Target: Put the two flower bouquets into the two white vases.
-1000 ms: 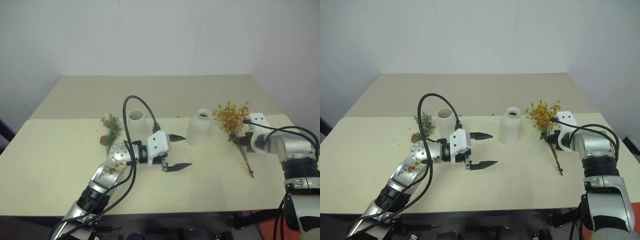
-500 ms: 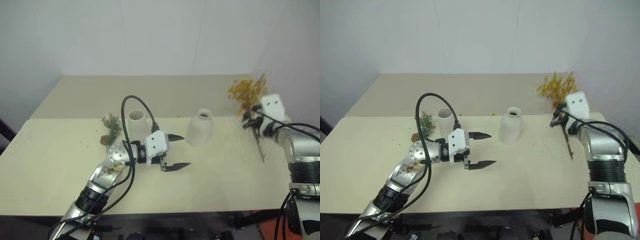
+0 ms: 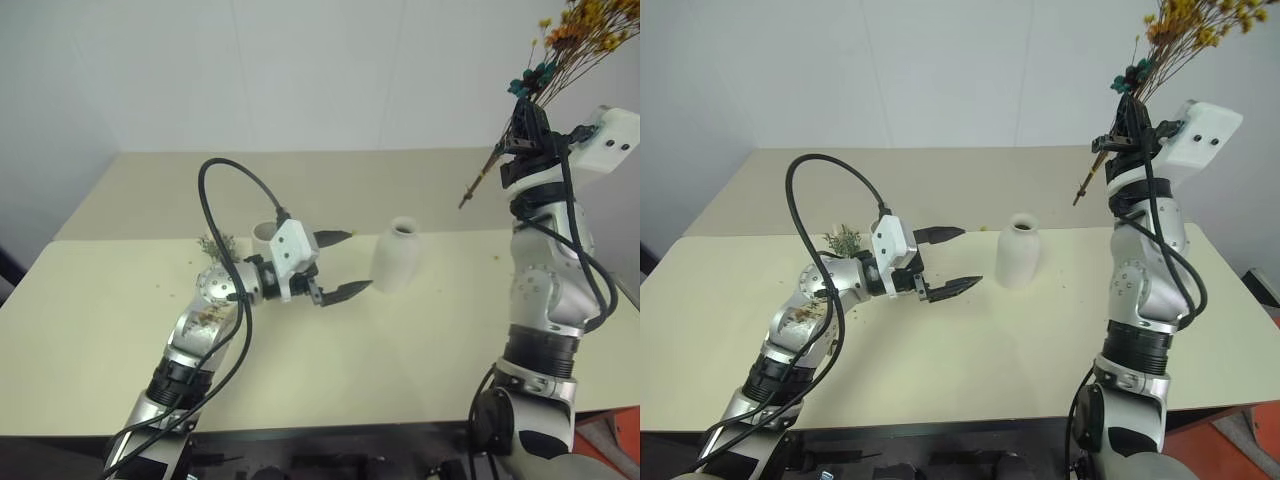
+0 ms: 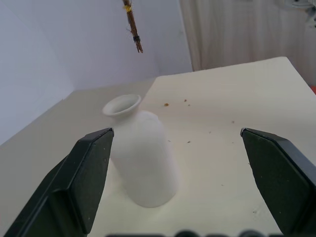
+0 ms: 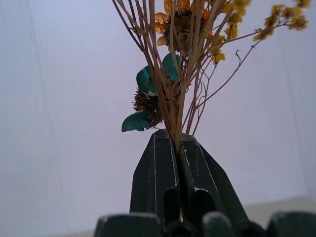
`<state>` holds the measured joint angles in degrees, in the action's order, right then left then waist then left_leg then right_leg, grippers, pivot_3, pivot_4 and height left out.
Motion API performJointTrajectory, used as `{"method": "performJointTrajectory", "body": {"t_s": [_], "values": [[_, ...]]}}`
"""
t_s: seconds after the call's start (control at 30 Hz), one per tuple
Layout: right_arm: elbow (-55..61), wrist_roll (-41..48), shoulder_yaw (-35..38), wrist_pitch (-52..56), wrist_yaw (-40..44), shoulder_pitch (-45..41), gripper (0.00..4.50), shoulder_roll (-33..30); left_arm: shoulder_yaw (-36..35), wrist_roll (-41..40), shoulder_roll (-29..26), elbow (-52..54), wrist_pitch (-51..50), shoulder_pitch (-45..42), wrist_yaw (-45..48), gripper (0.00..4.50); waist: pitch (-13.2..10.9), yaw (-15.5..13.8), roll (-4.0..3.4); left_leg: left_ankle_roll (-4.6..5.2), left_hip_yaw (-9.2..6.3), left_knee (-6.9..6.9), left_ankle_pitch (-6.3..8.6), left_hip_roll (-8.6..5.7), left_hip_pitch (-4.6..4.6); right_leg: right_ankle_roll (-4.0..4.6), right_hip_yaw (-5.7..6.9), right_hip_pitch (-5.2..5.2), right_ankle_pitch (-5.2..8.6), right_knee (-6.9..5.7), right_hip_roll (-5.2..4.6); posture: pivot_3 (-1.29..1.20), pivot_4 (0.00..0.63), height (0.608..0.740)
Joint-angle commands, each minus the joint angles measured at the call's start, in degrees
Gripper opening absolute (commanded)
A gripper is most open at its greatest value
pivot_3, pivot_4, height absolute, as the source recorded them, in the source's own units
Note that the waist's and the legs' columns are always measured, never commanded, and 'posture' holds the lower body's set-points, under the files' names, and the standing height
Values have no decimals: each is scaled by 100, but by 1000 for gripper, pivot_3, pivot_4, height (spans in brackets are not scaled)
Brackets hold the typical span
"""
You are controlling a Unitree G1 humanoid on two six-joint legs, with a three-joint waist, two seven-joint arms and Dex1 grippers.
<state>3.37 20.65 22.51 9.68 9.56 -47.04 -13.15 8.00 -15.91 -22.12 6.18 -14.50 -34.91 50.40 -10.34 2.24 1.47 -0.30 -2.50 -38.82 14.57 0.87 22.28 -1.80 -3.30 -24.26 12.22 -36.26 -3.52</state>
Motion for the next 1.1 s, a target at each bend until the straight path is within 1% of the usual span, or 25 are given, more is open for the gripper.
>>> {"method": "performJointTrajectory", "body": {"t_s": [0.03, 0.17, 0.43, 0.57, 0.93, 1.1], "values": [[103, 85, -255, -606, 236, -83, 37, 104, -121, -56, 11, 212, -109, 53, -206, 4500, 0, 13, -1, 0, 0, 0, 0, 1, -2, 0, 0, 0, 0, -1, 1, 0, 150, 740], [-210, -34, -619, -963, 331, -40, 37, 381, -104, -7, -3, 263, -212, 122, -367, 4500, 1, 42, -3, 0, 1, 1, 0, 1, -5, 1, -2, 0, 0, -2, 2, 0, 150, 740], [-1008, -9, -928, -1480, 577, -39, 37, 717, -55, 30, -74, 438, -320, 225, -483, 4500, 1, 37, -4, 0, 6, 4, 0, 1, -8, 2, -9, -3, -1, -5, 4, 0, 150, 740], [-1109, -19, -989, -1588, 645, 43, 37, 703, -51, 16, -131, 545, -361, 304, -506, 4500, 1, 33, -4, 0, 5, 5, 0, 1, -7, 2, -8, -4, -1, -5, 3, 0, 150, 740], [-1372, -118, -972, -1874, 804, 214, 37, 422, -22, -8, -140, 630, -427, 347, -500, 4500, 1, 35, -4, 0, 6, 5, 0, 1, -9, 3, -9, -3, -1, -5, 3, 0, 150, 740], [-1559, -248, -1052, -2008, 823, 365, 37, 430, -17, 0, -138, 637, -411, 358, -505, 4500, 1, 41, -4, 0, 8, 6, 0, 2, -10, 3, -12, -4, -1, -5, 4, 0, 150, 740]]}}
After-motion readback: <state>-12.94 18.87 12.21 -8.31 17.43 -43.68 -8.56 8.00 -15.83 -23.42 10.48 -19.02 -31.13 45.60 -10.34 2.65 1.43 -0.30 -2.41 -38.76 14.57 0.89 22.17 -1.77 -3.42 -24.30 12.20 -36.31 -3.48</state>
